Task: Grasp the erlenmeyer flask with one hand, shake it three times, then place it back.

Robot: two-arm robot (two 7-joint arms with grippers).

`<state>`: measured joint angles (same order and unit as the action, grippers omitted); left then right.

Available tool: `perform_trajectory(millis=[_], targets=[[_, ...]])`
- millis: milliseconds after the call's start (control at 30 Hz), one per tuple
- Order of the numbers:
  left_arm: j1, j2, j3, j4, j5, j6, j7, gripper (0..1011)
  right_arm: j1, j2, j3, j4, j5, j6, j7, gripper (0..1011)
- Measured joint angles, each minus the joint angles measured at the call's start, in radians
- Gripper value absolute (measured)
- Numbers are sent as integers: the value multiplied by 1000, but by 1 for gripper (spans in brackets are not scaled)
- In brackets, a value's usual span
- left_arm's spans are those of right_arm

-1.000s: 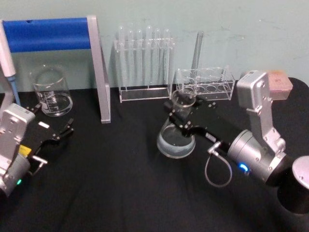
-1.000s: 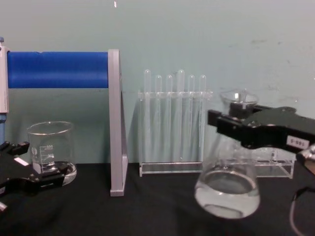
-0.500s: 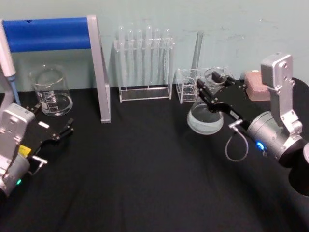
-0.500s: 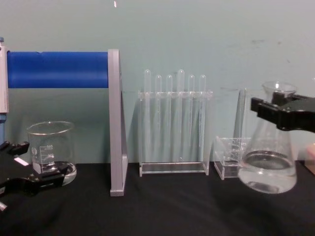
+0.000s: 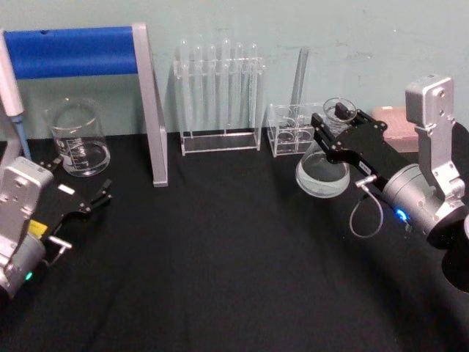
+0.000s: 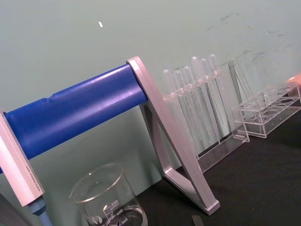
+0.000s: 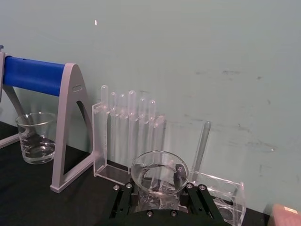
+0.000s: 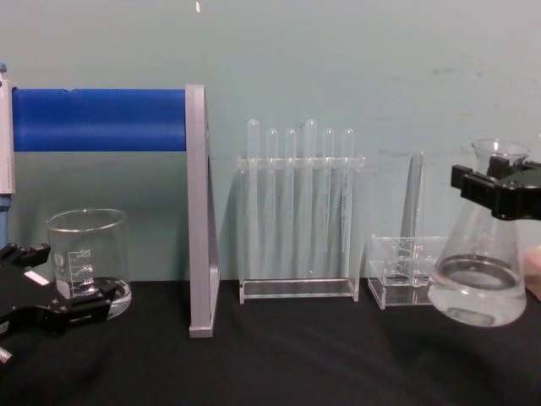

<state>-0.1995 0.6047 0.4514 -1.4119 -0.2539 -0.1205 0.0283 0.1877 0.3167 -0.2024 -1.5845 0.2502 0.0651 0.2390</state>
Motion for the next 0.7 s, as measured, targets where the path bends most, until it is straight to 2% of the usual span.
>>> perform_trajectory(millis=[367, 700], targets=[[0, 0, 0, 0, 0, 0, 0, 1001, -27, -4, -22, -41, 3, 9, 43, 453], [0, 0, 0, 0, 0, 0, 0, 1001, -58, 16, -69, -91, 22, 14, 89, 453]])
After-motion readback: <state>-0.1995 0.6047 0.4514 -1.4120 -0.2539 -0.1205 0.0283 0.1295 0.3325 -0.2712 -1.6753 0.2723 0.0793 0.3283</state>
